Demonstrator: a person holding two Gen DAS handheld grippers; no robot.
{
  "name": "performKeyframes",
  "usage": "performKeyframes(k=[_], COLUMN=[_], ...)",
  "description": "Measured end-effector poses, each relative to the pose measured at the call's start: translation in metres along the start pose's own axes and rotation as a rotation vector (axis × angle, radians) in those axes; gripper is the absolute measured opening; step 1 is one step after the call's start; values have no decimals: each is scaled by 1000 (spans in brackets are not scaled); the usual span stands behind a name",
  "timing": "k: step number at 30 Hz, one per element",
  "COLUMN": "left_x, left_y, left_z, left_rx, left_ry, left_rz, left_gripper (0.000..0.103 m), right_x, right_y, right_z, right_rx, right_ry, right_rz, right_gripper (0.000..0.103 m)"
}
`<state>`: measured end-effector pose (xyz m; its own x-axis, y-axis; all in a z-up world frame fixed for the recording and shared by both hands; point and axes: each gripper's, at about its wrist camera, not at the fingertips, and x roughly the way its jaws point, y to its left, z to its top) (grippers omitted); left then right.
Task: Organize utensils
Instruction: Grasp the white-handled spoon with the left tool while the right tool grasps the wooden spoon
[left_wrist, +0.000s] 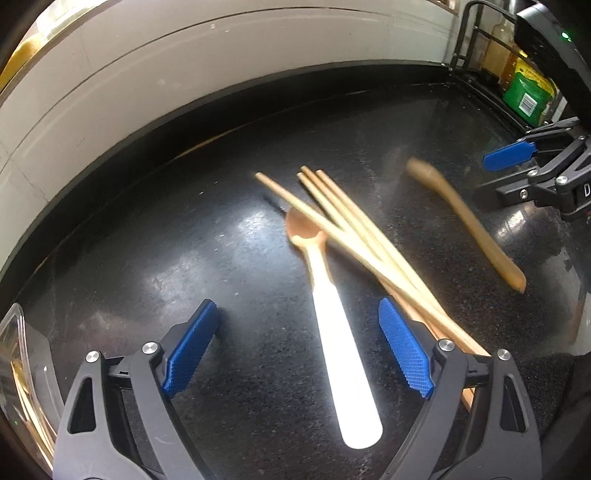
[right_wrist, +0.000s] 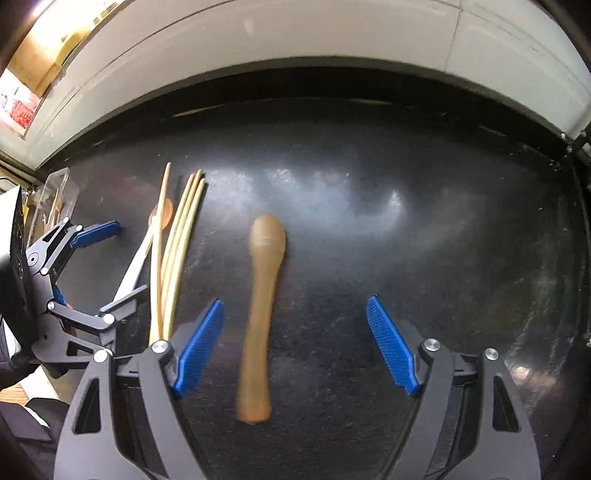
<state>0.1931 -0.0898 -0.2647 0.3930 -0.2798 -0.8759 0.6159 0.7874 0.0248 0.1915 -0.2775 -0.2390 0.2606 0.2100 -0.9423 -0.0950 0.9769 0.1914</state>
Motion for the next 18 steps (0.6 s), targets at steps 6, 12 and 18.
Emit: performKeyframes(k=[6,12,18], left_x=[0,-5,-8], left_y=[-6,-9,-17], left_z=[0,-4,-1], left_rx=[0,5,-4], left_ry=[-17,-44,-60], left_rz=[0,0,20], left_gripper=[85,67,31], right_x=[15,13,12], right_y=[22,30,44], right_z=[-14,-28,-35], right_rx=[-91,-130,-142], right_ry=[-28,-84,-88], right_rz=[-103,-131,-110], right_gripper=[69,51,16])
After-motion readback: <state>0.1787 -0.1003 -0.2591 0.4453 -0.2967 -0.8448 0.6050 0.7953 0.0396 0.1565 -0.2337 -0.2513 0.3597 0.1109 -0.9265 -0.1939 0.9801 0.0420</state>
